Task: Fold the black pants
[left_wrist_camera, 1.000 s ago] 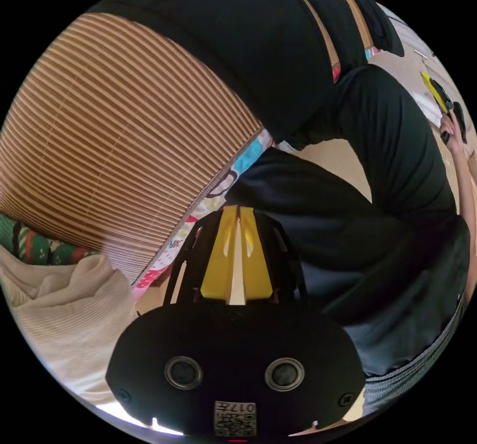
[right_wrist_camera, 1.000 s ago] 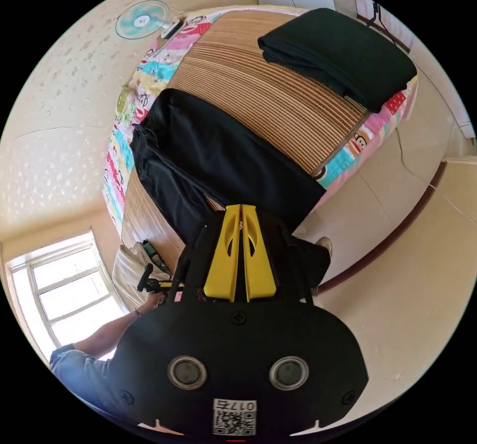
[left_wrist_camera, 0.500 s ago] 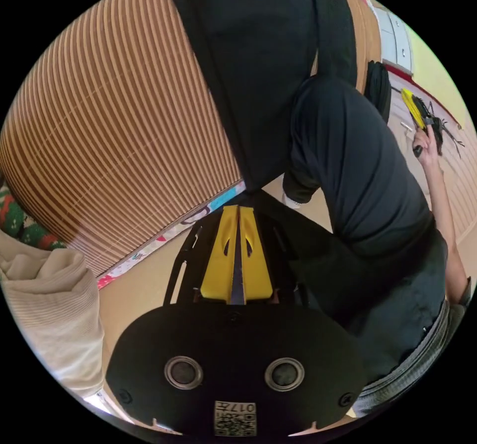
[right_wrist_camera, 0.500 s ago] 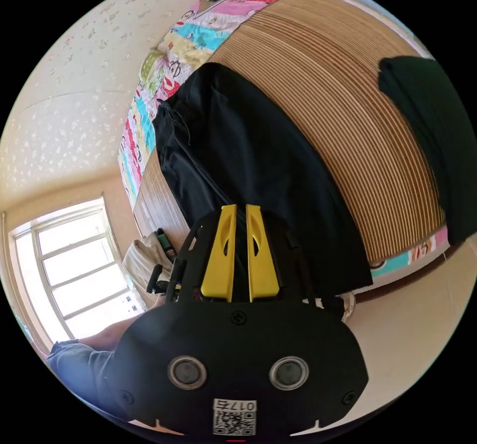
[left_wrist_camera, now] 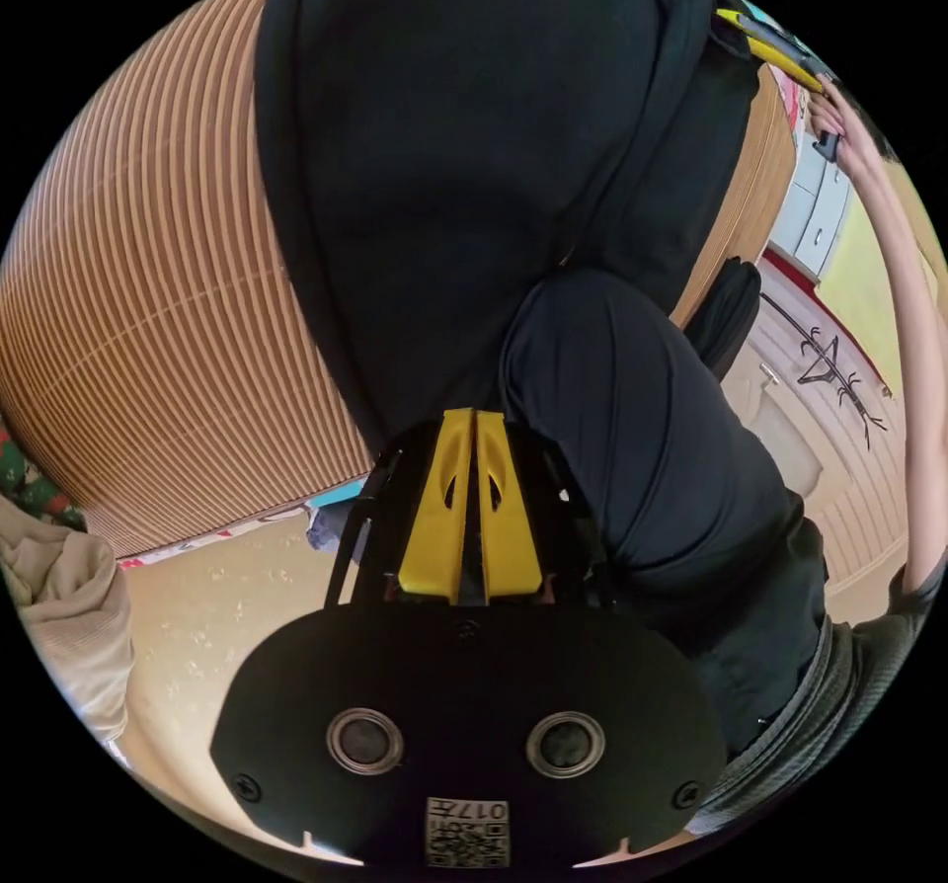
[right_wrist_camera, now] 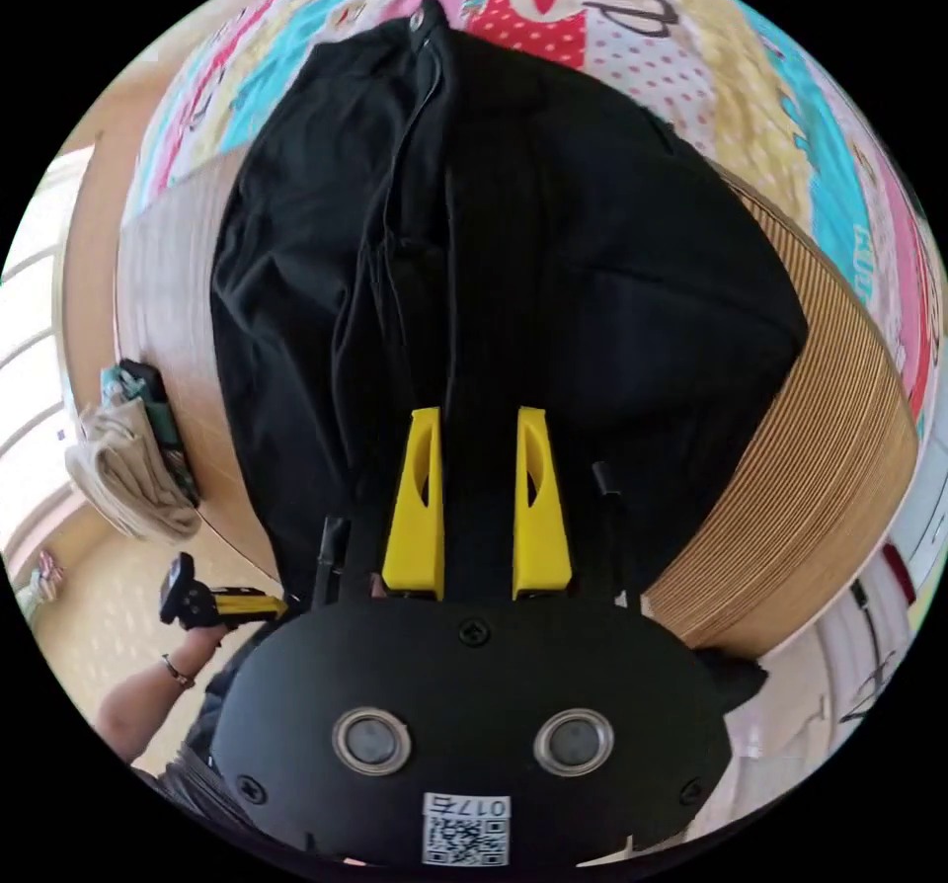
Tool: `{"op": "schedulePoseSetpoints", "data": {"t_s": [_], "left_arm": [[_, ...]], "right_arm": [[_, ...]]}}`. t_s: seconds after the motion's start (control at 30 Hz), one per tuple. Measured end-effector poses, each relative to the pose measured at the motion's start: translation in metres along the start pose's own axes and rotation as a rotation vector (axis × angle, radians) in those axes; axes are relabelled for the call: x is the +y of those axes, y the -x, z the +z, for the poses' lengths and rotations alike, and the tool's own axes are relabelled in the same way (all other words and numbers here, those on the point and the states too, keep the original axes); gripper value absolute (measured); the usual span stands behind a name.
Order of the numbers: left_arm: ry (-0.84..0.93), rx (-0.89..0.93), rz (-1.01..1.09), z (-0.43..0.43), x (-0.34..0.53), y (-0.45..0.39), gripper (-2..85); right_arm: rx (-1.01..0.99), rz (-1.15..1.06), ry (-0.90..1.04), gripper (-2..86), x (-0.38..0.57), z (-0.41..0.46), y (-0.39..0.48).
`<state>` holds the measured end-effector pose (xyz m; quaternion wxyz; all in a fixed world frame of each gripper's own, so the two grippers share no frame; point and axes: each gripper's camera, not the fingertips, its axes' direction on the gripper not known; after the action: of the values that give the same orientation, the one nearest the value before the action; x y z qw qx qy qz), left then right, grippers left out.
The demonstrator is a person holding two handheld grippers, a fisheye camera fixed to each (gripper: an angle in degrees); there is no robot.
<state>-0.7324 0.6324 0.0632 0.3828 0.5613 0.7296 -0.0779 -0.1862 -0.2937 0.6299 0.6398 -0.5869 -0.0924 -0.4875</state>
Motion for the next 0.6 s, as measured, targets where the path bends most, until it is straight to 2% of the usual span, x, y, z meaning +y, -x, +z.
{"op": "schedulePoseSetpoints", "data": {"t_s": [0.1,0.2,0.27,0.3,0.37,0.43,0.5,0.57,0.6], "left_arm": [[-0.053,0.018,0.000,-0.011,-0.016,-0.026,-1.0],[-0.085,0.064,0.021,-0.021,-0.032,-0.047,-1.0],[-0.118,0.082,0.028,-0.028,-0.038,-0.056,-1.0],[-0.148,0.101,0.039,-0.033,-0.041,-0.062,-1.0],[-0.182,0.127,0.054,-0.038,-0.045,-0.069,-1.0],[-0.195,0.134,0.062,-0.042,-0.053,-0.073,-1.0],[-0.201,0.131,0.062,-0.044,-0.057,-0.075,-1.0],[-0.207,0.124,0.058,-0.045,-0.059,-0.076,-0.9],[-0.209,0.112,0.049,-0.045,-0.060,-0.075,-0.9]], "right_arm": [[0.014,-0.052,-0.007,5.1,-0.003,-0.038,-0.016],[-0.162,0.140,-0.242,4.0,0.008,-0.113,-0.076],[-0.465,0.322,-0.499,3.4,0.023,-0.160,-0.136],[-0.558,0.372,-0.566,3.4,0.027,-0.165,-0.152],[-1.044,0.471,-0.880,3.1,0.045,-0.161,-0.204],[-1.373,0.476,-1.066,2.9,0.057,-0.142,-0.223],[-1.381,0.496,-1.076,2.9,0.068,-0.134,-0.223],[-1.065,0.401,-0.852,3.0,0.068,-0.129,-0.202],[-0.975,0.384,-0.772,3.0,0.066,-0.125,-0.193]]}}
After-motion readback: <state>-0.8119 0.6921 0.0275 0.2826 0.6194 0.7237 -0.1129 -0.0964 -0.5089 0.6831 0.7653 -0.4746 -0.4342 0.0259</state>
